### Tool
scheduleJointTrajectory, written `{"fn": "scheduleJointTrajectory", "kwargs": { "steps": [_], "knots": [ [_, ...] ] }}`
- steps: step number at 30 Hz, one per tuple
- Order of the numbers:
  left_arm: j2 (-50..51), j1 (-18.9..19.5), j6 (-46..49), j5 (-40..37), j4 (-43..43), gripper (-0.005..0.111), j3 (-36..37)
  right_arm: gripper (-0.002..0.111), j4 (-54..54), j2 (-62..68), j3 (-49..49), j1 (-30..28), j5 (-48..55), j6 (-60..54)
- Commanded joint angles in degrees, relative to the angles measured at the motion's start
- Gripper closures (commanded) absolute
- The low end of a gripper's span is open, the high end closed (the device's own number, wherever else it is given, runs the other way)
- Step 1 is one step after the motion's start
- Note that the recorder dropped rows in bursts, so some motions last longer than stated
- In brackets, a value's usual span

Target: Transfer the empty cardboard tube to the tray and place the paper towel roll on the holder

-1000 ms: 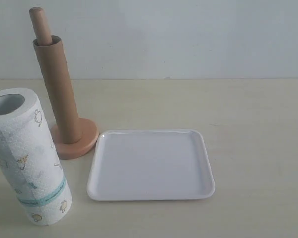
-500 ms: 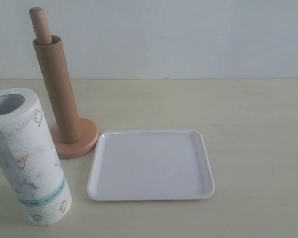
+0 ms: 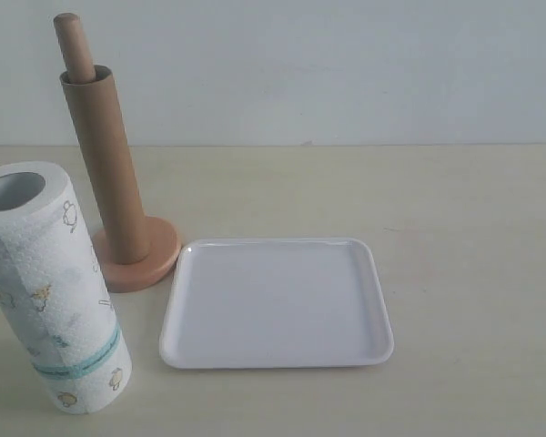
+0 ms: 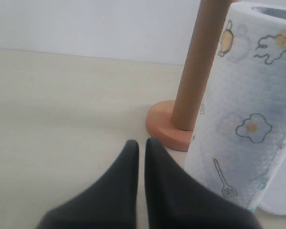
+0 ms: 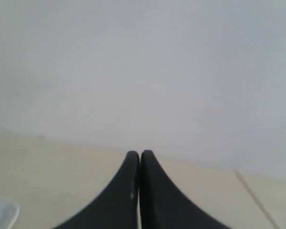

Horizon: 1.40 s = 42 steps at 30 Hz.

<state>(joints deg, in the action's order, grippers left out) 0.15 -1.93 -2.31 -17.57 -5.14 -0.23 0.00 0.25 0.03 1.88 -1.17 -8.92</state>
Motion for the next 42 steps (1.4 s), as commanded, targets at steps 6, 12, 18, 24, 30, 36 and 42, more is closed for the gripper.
{"fn": "scheduleJointTrajectory", "kwargs": {
  "steps": [6, 12, 18, 24, 30, 36, 42],
  "knots": [
    [-0.15, 0.15, 0.29, 0.0, 0.08, 0.103, 0.23, 0.108, -0.67, -0.25, -0.03, -0.23, -39.91, 25.88],
    [-0.15, 0.15, 0.29, 0.0, 0.08, 0.103, 0.23, 0.108, -9.0, 3.53, -9.37, -0.23, -41.72, 37.2],
    [-0.15, 0.15, 0.29, 0.0, 0.08, 0.103, 0.23, 0.108, -38.04, 22.36, -27.21, -0.23, -35.99, 60.5],
    [-0.15, 0.15, 0.29, 0.0, 0.08, 0.103, 0.23, 0.108, -68.74, 46.62, -39.08, -0.23, -50.46, 86.41],
    [-0.15, 0.15, 0.29, 0.0, 0.08, 0.103, 0.23, 0.108, -72.5, 71.04, -40.12, -0.02, -66.72, 81.51],
    [-0.15, 0.15, 0.29, 0.0, 0.08, 0.103, 0.23, 0.108, -66.92, 88.72, -40.12, 7.52, -68.8, 67.42],
    [-0.15, 0.15, 0.29, 0.0, 0.08, 0.103, 0.23, 0.108, -53.42, 100.47, -42.77, 18.67, -62.05, 60.13]
  ]
}}
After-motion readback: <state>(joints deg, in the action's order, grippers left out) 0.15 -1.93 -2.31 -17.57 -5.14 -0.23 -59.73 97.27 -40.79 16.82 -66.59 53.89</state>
